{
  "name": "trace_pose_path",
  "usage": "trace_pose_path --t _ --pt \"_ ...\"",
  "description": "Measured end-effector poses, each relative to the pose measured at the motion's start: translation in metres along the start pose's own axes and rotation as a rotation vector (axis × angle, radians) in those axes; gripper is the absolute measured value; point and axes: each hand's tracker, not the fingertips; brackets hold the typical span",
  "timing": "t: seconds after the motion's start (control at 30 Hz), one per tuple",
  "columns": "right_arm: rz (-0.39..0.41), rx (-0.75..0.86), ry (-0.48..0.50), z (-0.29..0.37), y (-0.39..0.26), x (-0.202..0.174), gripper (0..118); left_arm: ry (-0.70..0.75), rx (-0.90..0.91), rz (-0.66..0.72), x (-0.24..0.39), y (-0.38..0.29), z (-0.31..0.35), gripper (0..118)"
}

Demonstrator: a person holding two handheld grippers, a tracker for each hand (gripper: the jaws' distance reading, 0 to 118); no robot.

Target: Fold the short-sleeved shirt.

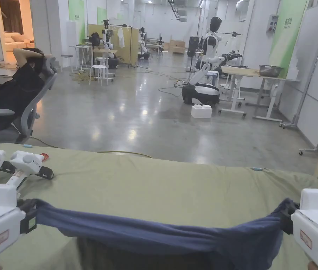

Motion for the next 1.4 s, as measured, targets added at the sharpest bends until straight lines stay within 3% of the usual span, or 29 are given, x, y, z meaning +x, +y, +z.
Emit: trace_pose_path --t 0.27,0.4,0.77,0.87,0.93,0.97,1.0,1.03,1.07,1.1,1.27,1.4 --pt "0.027 -0.072 0.040 0.054 -0.041 -0.009 4 -0.065 -0.127 0.059 -0.004 -0.048 0.042 0" --pt "0.057 -0.144 0.050 0.058 -0.087 -0.019 4 -0.052 -0.239 0.012 0.007 -0.094 0.042 0" --pt "-0.020 -0.414 0.045 0.044 -0.212 -0.026 5 -0.010 -0.490 0.002 0.018 -0.189 0.009 0" --pt "-0.044 -0.418 0.046 0.044 -0.222 -0.025 8 0.005 -0.508 0.004 0.011 -0.204 -0.004 14" --pt "-0.031 -0.402 0.033 0.047 -0.219 -0.028 10 -0.013 -0.491 0.018 0.013 -0.199 -0.002 16" --pt "-0.025 -0.381 0.034 0.048 -0.216 -0.030 18 -0.012 -0.484 0.023 0.019 -0.192 0.003 24" --pt "-0.030 -0.330 0.042 0.050 -0.212 -0.032 35 -0.009 -0.454 0.034 0.022 -0.185 0.004 36" --pt "-0.034 -0.290 0.045 0.052 -0.206 -0.036 65 -0.010 -0.413 0.037 0.026 -0.177 0.005 52" --pt "-0.037 -0.253 0.058 0.053 -0.199 -0.040 85 -0.015 -0.376 0.033 0.030 -0.170 0.005 63" --pt "-0.037 -0.203 0.072 0.054 -0.191 -0.046 96 -0.020 -0.328 0.023 0.036 -0.162 0.007 67" --pt "0.016 0.025 0.081 0.052 -0.150 -0.081 100 -0.017 -0.117 -0.033 0.060 -0.127 -0.003 67" --pt "-0.071 0.143 0.099 0.053 -0.119 -0.103 98 0.009 0.060 -0.046 0.075 -0.109 -0.012 67"
